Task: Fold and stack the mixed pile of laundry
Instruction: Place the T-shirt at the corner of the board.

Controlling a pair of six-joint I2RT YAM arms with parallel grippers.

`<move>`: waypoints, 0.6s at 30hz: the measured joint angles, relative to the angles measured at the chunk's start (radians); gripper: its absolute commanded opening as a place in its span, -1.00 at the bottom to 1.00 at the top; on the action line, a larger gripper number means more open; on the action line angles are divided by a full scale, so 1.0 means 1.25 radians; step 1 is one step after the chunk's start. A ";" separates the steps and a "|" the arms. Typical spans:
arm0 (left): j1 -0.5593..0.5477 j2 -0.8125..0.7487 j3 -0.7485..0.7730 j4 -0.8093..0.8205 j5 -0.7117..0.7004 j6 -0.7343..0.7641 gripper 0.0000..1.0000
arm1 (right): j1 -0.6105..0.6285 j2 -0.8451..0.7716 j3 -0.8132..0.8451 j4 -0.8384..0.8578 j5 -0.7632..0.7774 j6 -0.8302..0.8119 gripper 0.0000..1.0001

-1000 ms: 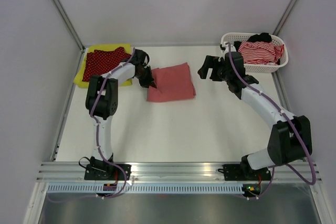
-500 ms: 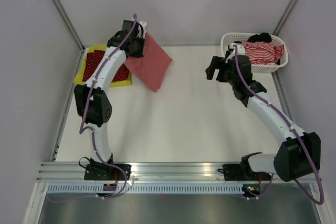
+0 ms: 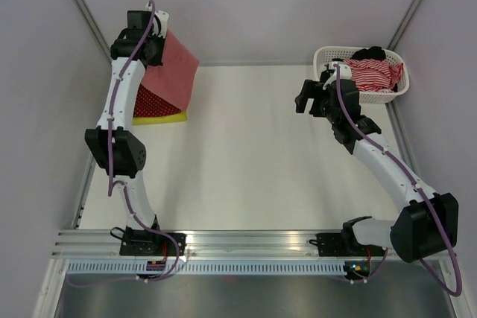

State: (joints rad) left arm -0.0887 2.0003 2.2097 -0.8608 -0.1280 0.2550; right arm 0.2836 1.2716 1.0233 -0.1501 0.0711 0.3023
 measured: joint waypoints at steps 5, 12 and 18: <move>0.052 0.012 0.000 -0.023 0.008 0.000 -0.95 | 0.000 0.000 0.000 -0.001 0.008 0.000 0.96; 0.121 0.085 0.006 -0.014 0.023 0.000 -0.95 | 0.000 0.002 0.000 -0.002 0.014 0.000 0.96; 0.171 0.191 0.006 0.048 -0.038 -0.001 -0.95 | 0.000 0.018 0.000 -0.005 0.015 0.000 0.96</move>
State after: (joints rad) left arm 0.1246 2.2387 2.2173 -0.8013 -0.1749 0.2543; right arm 0.2836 1.2945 1.0233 -0.1558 0.0895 0.3023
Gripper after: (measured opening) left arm 0.075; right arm 0.979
